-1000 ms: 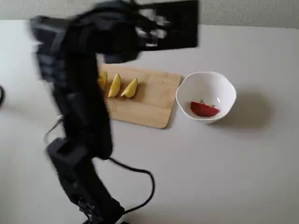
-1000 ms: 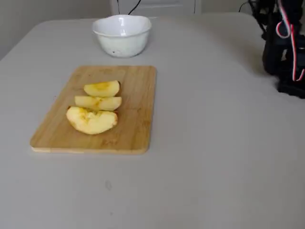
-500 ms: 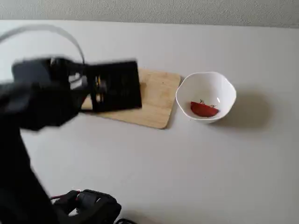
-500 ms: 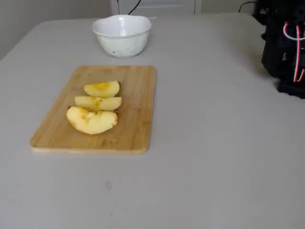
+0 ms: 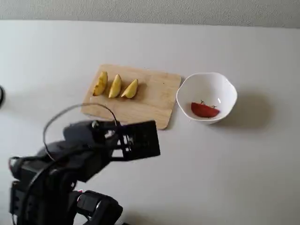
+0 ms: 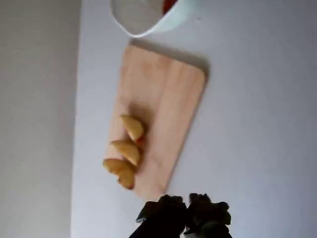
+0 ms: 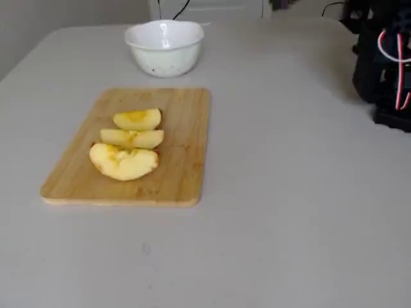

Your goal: Pick up the rightmost apple slice from the cutting board and place it into the bowl

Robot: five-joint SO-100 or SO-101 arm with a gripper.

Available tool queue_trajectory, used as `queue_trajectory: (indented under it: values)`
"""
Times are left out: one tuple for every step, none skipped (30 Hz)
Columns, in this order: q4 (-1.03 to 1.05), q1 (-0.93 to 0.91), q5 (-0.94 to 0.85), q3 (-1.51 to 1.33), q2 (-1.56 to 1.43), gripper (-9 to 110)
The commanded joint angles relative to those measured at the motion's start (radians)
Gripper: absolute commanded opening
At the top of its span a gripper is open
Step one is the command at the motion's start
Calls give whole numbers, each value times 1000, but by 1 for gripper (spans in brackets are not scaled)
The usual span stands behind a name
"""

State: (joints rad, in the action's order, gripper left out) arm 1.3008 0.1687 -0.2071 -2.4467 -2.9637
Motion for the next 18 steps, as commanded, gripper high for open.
queue_trajectory:
  values:
    - [-37, 20, -9, -202, -158, 0]
    - [-34, 25, -9, -250, -198, 0]
    - [-35, 25, -11, -298, -241, 0]
    - [-34, 21, -17, -341, -290, 0]
    - [-29, 18, -23, -379, -325, 0]
    - [-28, 12, -20, -399, -325, 0]
    - [-26, 9, -23, -419, -328, 0]
    - [-25, 8, -25, -439, -328, 0]
    - [-20, 11, -23, -459, -328, 0]
    - [-20, 14, -20, -477, -328, 0]
    - [-25, 14, -20, -495, -328, 0]
    - [-29, 12, -17, -508, -328, 0]
    - [-32, 11, -14, -515, -328, 0]
    - [-34, 9, -12, -522, -328, 0]
    - [-37, 6, -11, -526, -328, 0]
    - [-38, 3, -8, -528, -328, 0]
    - [-38, 2, -5, -528, -328, 0]
    - [-37, 2, -3, -528, -328, 0]
